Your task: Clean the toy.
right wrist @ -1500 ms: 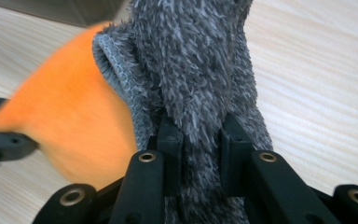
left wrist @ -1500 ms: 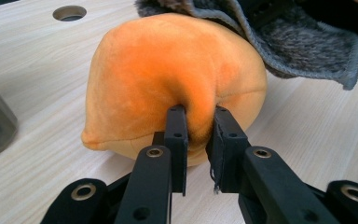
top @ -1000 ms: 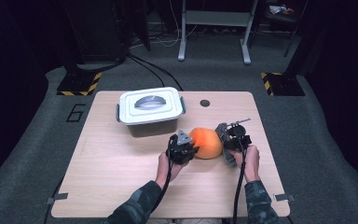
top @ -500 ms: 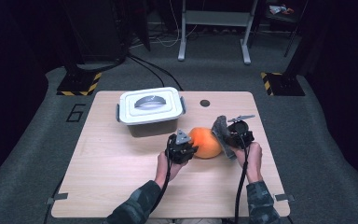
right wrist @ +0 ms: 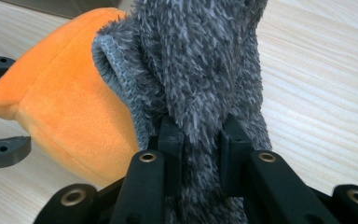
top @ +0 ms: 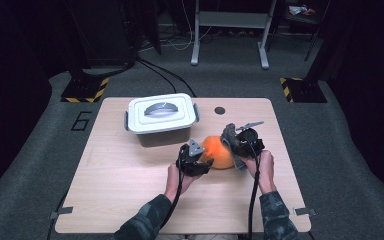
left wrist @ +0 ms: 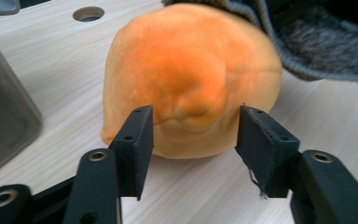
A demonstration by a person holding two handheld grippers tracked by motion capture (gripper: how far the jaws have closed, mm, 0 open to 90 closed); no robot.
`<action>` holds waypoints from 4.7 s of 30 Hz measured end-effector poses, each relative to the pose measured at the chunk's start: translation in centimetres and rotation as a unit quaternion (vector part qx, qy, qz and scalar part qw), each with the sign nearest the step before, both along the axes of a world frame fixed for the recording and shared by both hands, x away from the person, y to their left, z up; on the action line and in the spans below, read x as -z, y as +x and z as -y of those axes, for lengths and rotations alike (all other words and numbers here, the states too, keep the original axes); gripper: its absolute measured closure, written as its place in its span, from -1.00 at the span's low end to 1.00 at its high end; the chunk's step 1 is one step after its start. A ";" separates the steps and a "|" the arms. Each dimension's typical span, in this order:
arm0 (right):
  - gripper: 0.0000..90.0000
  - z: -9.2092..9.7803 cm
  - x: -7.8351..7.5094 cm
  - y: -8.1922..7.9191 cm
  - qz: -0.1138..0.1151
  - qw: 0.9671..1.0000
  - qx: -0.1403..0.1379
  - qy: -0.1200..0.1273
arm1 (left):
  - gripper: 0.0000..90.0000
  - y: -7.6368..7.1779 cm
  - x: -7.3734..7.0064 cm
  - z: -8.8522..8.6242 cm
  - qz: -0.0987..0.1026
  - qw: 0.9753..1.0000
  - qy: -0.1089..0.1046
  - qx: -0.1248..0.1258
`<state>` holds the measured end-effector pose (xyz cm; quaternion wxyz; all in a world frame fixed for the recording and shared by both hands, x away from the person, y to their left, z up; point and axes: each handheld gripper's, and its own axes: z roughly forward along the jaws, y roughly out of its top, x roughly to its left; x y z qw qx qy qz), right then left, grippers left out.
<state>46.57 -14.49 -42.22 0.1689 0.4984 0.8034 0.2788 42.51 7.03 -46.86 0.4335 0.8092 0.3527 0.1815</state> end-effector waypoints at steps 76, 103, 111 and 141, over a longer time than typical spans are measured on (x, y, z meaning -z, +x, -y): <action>0.66 3.2 5.6 0.0 -0.056 0.997 0.060 0.003 | 0.74 1.0 -0.7 0.2 -0.047 0.998 -0.036 -0.001; 0.66 -3.1 -2.6 -1.2 0.045 0.998 -0.042 0.004 | 0.72 1.0 -0.8 0.1 -0.049 0.998 -0.035 -0.003; 0.66 -1.3 -1.9 -1.2 0.036 0.999 -0.019 -0.004 | 0.72 1.0 -0.8 0.1 -0.047 0.998 -0.035 -0.006; 0.66 2.9 6.4 1.0 -0.071 0.996 0.062 0.003 | 0.72 1.1 -0.7 -0.2 -0.048 0.998 -0.034 -0.010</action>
